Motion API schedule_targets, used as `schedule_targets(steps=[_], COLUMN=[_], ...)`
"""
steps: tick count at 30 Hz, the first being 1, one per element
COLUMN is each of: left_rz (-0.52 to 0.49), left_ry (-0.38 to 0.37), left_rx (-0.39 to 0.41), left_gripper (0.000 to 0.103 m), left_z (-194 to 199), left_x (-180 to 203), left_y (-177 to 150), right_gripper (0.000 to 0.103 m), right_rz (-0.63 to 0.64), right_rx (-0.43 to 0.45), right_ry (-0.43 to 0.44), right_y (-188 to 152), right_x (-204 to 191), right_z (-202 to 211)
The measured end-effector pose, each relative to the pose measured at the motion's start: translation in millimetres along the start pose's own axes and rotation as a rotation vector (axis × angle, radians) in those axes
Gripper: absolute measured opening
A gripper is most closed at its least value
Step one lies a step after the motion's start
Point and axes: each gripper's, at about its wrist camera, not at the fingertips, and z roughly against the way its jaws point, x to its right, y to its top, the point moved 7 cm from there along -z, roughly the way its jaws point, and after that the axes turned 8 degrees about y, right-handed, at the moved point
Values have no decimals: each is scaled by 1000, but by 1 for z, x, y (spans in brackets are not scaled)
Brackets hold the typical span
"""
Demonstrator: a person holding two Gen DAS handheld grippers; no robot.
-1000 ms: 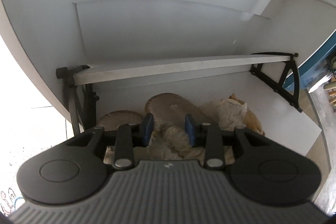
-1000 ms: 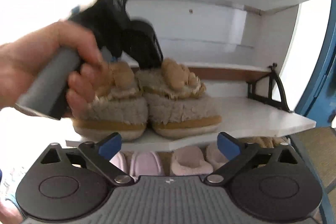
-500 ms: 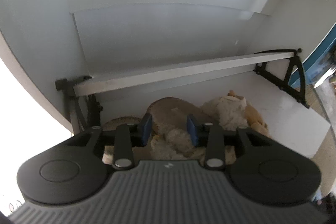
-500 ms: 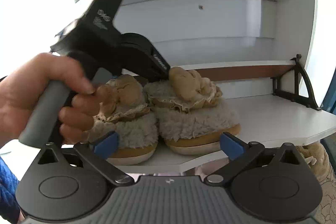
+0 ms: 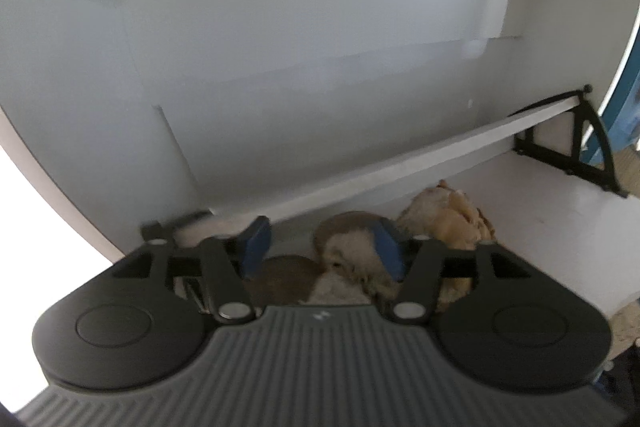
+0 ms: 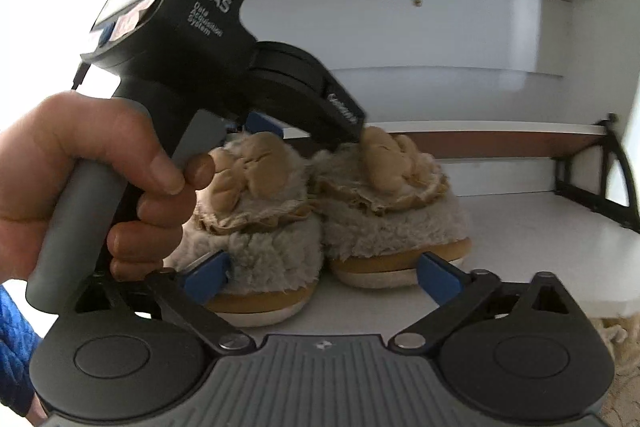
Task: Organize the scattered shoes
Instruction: 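Lower the fluffy grey slippers onto the shelf and open the left tool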
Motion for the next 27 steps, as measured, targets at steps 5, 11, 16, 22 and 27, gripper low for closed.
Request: schedule_targets(steps=[5,11,16,22,27], left_rz=[-12,-39,-54,-54,-56], left_ry=[31,52,44,6,-6], left_rx=[22,47,91,104,102], left_gripper=[72,74,78,85,88], left_z=[-6,-5,10,12,9], left_x=[-9,-11,-8,-5,-12], left_y=[1,-3,-1,2,1], right_gripper=[94,69,36,35,35], right_rz=[36,24,17,12,16], right_rx=[5,6,3,0,0], right_ry=[29,-11,-6,-3,-15], right_y=[0,3,3,3,5], right_x=[-8,-2,-7,-13,-14], right_z=[-12,-4,-17,-30,-26])
